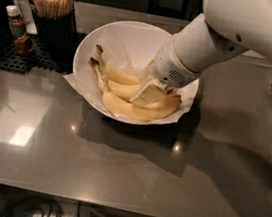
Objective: Pick banana from white bowl
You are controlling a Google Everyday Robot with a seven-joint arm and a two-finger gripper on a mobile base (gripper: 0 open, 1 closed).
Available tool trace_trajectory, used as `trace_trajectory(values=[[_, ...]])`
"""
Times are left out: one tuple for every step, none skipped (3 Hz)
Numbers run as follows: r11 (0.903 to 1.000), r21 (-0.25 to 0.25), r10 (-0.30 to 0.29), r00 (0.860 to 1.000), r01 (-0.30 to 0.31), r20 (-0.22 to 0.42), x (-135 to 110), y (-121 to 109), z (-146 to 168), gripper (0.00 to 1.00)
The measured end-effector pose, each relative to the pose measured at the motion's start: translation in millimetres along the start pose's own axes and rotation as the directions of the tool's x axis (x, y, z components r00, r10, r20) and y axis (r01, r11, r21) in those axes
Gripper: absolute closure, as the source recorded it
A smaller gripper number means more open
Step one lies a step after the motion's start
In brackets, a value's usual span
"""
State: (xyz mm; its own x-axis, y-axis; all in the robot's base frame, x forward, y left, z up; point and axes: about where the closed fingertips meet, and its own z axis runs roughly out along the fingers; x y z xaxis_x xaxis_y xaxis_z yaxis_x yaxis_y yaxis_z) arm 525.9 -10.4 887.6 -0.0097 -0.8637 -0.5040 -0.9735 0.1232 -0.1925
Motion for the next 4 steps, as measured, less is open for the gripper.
trace_trajectory(values=[[0.9999,-0.016,0.007,0.999,-0.007,-0.036,7,-16,-4,0.46],[0.9993,-0.038,-0.006,0.997,0.002,-0.081,10,-34,-8,0.46],[0.9973,-0.073,-0.016,0.996,0.009,-0.092,15,-44,-5,0.46],[0.9971,-0.075,-0.017,0.996,0.01,-0.089,8,-19,-1,0.46]])
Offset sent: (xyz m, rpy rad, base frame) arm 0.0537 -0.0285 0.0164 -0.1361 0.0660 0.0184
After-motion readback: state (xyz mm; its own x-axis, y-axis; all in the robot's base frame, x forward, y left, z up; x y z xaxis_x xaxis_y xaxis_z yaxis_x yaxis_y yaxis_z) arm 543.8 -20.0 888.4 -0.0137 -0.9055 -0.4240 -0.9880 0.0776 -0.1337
